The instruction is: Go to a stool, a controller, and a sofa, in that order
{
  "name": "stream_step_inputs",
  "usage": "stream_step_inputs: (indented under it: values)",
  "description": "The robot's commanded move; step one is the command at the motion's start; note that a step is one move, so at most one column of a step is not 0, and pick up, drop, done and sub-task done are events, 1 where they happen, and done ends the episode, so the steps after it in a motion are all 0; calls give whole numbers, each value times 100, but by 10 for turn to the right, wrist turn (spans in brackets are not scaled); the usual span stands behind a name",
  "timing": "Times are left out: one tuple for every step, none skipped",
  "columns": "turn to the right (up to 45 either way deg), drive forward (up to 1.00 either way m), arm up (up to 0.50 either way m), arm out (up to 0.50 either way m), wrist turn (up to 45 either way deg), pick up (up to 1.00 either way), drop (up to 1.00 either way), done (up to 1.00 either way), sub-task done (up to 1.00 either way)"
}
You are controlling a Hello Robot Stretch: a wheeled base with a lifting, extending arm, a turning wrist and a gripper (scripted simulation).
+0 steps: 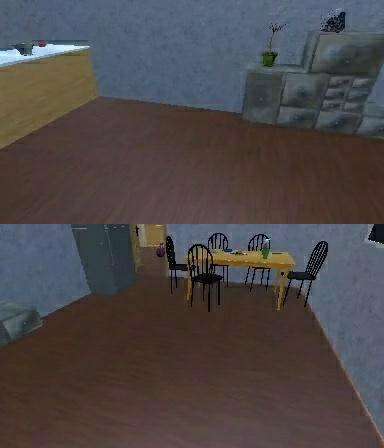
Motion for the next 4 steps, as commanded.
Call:
stream_step_inputs:
  values:
    - [-450,0,0,0,0,0,0,0,0]
    - [-450,0,0,0,0,0,0,0,0]
    - [-360,0,0,0,0,0,0,0,0]
    - [0,0,0,0,0,0,0,0,100]
